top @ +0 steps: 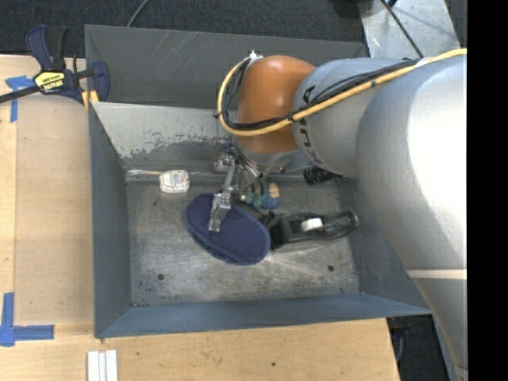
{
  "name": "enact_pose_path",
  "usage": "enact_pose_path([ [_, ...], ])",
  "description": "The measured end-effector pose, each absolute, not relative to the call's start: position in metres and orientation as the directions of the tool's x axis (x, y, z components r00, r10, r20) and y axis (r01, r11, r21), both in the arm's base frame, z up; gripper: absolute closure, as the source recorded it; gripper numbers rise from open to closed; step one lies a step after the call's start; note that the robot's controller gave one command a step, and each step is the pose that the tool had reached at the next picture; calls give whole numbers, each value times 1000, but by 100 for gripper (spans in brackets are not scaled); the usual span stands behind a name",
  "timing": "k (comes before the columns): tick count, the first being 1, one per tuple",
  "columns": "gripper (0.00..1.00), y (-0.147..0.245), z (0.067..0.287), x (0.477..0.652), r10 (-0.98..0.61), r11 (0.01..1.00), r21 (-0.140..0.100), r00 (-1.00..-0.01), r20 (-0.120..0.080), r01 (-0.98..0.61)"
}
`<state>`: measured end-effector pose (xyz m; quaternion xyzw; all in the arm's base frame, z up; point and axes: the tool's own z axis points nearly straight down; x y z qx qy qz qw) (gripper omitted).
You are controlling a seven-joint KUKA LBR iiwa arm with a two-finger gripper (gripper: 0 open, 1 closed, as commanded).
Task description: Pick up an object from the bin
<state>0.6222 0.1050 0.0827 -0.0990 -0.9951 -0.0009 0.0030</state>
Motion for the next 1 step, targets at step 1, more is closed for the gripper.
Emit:
enact_pose_path([
  [1,100,107,85,623,195,981,4,-981,3,195],
])
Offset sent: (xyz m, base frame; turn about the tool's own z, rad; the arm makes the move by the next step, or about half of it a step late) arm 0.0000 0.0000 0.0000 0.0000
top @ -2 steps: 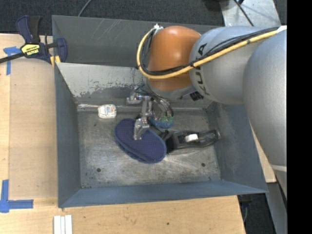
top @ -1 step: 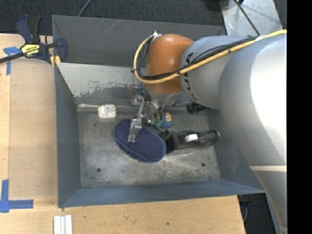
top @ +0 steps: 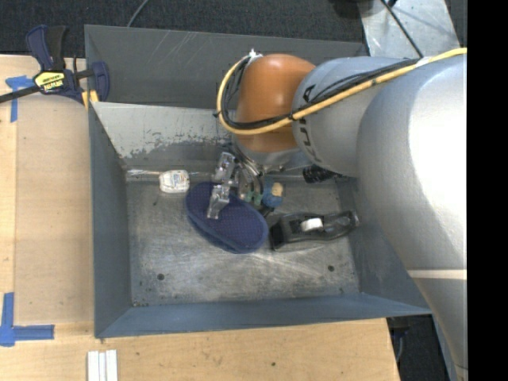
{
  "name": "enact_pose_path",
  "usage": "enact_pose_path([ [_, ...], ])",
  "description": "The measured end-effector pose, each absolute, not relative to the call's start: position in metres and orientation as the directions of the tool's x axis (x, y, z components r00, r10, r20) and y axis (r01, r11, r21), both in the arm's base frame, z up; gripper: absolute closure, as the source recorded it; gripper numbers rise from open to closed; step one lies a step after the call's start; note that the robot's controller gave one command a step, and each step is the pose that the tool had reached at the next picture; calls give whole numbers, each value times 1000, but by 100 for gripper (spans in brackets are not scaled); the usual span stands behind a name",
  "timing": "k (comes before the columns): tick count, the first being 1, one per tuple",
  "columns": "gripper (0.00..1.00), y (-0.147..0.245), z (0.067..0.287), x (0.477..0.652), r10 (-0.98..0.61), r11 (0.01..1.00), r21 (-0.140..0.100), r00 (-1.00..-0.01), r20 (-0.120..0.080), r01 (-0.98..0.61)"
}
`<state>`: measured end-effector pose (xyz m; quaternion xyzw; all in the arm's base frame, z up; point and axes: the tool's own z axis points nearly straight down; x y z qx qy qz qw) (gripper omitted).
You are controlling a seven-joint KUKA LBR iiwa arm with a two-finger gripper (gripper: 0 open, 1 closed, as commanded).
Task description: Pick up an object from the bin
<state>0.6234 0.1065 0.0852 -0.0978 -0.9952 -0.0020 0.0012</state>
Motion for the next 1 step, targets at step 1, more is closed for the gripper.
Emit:
enact_pose_path([
  [1,100,101,280,608,178,984,4,-984,-12,178],
])
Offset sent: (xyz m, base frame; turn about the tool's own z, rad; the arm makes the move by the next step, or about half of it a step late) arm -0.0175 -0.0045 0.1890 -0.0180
